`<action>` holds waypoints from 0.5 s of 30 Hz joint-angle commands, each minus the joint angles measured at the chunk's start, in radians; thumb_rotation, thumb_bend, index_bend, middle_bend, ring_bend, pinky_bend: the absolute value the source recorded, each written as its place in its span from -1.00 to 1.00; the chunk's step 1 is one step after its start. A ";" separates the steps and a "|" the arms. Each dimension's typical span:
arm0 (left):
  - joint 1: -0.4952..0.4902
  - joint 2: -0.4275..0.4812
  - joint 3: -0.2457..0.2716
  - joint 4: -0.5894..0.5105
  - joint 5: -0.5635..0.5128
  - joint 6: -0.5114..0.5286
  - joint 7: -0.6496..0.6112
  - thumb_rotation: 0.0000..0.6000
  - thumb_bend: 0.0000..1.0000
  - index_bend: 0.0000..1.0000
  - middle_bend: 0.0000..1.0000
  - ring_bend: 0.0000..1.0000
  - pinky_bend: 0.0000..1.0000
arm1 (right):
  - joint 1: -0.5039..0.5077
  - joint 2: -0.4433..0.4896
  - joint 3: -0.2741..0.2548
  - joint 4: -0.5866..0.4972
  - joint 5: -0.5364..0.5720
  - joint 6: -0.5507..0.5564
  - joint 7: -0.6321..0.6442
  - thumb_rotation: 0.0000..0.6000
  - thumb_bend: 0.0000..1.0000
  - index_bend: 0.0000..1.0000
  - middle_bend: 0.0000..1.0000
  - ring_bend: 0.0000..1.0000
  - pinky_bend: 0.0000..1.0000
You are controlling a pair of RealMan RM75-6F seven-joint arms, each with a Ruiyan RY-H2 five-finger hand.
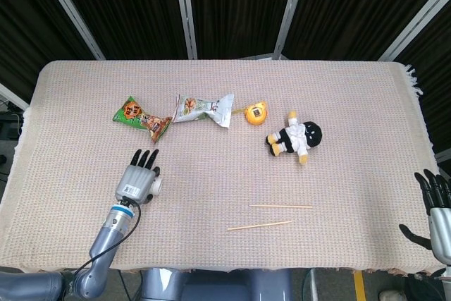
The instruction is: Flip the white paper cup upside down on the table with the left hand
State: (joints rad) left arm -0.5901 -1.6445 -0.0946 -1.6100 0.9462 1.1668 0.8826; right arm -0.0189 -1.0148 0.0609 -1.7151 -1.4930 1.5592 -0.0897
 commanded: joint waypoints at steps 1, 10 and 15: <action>-0.003 -0.015 -0.006 0.012 -0.011 0.010 -0.003 1.00 -0.63 -0.11 -1.00 -1.00 -1.00 | 0.000 0.001 0.001 0.001 0.001 -0.001 0.003 1.00 -0.87 -1.00 -1.00 -1.00 -1.00; 0.042 0.000 -0.048 -0.051 0.090 -0.006 -0.352 1.00 -0.62 -0.11 -1.00 -1.00 -1.00 | 0.002 -0.002 -0.002 0.001 -0.001 -0.005 -0.005 1.00 -0.87 -1.00 -1.00 -1.00 -1.00; 0.066 -0.006 -0.047 -0.035 0.187 -0.017 -0.559 1.00 -0.63 -0.11 -1.00 -1.00 -1.00 | 0.002 -0.004 -0.002 0.000 -0.001 -0.006 -0.009 1.00 -0.88 -1.00 -1.00 -1.00 -1.00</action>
State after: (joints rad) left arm -0.5512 -1.6488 -0.1313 -1.6412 1.0489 1.1621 0.4777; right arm -0.0167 -1.0189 0.0587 -1.7152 -1.4942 1.5538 -0.0992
